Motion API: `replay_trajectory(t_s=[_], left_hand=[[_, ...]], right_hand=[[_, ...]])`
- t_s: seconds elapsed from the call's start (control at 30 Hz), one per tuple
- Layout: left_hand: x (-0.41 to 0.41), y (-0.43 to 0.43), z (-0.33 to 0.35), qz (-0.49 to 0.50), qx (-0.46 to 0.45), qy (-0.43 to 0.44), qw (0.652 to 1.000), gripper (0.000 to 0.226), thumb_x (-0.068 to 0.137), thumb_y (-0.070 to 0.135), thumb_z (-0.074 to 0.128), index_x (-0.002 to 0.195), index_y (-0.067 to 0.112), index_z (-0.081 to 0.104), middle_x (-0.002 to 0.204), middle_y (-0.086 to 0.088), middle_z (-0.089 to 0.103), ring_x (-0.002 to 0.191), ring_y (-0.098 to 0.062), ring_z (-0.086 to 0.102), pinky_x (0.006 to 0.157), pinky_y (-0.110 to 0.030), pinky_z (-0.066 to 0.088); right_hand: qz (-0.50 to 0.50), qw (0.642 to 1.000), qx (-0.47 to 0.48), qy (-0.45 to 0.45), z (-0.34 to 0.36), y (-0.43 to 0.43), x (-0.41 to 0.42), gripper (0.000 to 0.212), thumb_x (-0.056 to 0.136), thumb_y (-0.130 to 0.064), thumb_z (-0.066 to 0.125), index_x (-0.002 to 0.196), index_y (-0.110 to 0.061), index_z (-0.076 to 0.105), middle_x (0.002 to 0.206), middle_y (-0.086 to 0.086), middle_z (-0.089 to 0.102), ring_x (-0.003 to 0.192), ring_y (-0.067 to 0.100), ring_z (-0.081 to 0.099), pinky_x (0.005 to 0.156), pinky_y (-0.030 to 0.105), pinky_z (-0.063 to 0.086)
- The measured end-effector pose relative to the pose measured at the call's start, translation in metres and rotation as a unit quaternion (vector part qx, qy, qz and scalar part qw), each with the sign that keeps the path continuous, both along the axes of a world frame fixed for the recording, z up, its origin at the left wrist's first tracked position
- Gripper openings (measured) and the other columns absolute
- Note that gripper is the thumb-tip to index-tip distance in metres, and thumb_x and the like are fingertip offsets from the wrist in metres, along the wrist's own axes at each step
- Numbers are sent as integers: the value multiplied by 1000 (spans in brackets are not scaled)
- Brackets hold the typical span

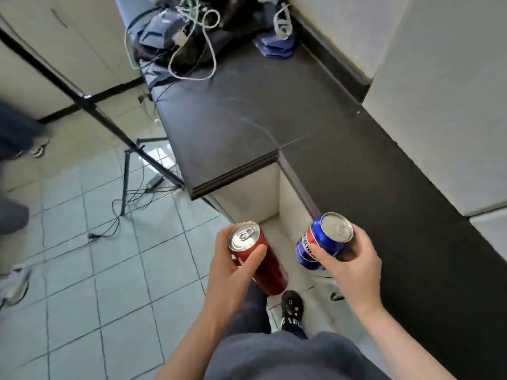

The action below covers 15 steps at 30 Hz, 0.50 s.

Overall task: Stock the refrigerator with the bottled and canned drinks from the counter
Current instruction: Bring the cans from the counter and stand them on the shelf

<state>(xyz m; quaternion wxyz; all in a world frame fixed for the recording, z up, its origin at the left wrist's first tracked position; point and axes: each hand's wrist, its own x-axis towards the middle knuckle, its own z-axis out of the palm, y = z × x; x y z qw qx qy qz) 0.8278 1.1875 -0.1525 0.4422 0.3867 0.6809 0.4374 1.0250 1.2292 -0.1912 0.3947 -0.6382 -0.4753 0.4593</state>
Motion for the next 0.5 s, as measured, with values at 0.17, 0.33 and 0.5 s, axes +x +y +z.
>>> replay_trajectory(t_s=[0.17, 0.33, 0.5], left_hand=[[-73, -86, -15, 179, -35, 6, 983, 38, 81, 21, 71, 110, 35, 50, 99, 33, 60, 93, 11, 58, 68, -2, 44], [-141, -163, -32, 351, -60, -11, 935, 42, 79, 27, 71, 113, 35, 49, 102, 18, 62, 93, -4, 60, 73, -20, 49], [-217, -236, -43, 435, -49, -49, 898, 37, 82, 26, 68, 108, 39, 46, 106, 17, 59, 94, -3, 58, 75, -21, 48]], right_hand=[[168, 984, -33, -39, -10, -26, -80, 68, 52, -41, 88, 112, -27, 59, 105, -12, 65, 99, 9, 62, 87, 37, 54], [316, 946, -37, -69, -13, -59, -168, 65, 48, -42, 89, 102, -49, 53, 103, -26, 61, 97, -4, 57, 78, 18, 48], [390, 916, -37, -91, -11, -97, -280, 63, 51, -35, 91, 103, -42, 56, 102, -21, 64, 95, -4, 58, 72, 14, 45]])
